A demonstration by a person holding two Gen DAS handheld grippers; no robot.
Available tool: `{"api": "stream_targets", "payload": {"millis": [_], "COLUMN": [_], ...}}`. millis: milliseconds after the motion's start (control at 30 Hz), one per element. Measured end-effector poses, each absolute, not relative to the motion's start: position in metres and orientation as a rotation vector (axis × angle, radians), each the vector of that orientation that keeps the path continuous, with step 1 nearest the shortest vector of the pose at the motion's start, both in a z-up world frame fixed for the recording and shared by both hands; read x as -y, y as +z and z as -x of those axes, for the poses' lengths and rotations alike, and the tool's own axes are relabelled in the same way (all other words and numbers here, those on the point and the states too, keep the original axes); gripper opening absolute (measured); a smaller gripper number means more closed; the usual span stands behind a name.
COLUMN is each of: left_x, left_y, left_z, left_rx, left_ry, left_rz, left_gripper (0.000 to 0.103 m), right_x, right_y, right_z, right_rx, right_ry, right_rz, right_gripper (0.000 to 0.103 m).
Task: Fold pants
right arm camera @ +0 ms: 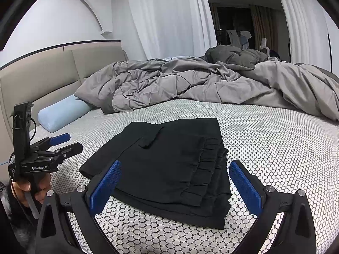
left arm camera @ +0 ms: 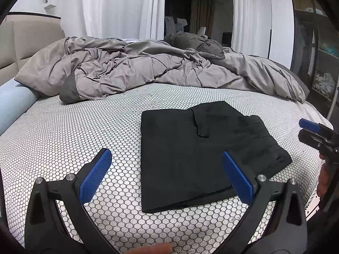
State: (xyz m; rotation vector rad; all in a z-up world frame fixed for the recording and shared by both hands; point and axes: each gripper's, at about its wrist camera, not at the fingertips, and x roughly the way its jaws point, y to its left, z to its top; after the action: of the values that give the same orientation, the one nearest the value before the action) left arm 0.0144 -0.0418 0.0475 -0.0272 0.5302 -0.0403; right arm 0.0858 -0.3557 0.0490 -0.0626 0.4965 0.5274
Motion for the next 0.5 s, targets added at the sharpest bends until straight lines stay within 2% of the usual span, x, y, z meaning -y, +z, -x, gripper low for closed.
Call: {"api": "stream_targets", "payload": {"millis": [500], "left_x": [0.0438], "left_y": [0.0489], "left_z": [-0.0134], "left_rx": [-0.521], "left_ry": [-0.029], "left_rz": [0.025], "left_gripper": [0.102], "right_x": [0.3589], "right_y": [0.0511], "right_z": [-0.0825], "right_rx": [-0.482], "right_ry": [0.517], "right_rz": [0.052], "right_gripper": [0.103]}}
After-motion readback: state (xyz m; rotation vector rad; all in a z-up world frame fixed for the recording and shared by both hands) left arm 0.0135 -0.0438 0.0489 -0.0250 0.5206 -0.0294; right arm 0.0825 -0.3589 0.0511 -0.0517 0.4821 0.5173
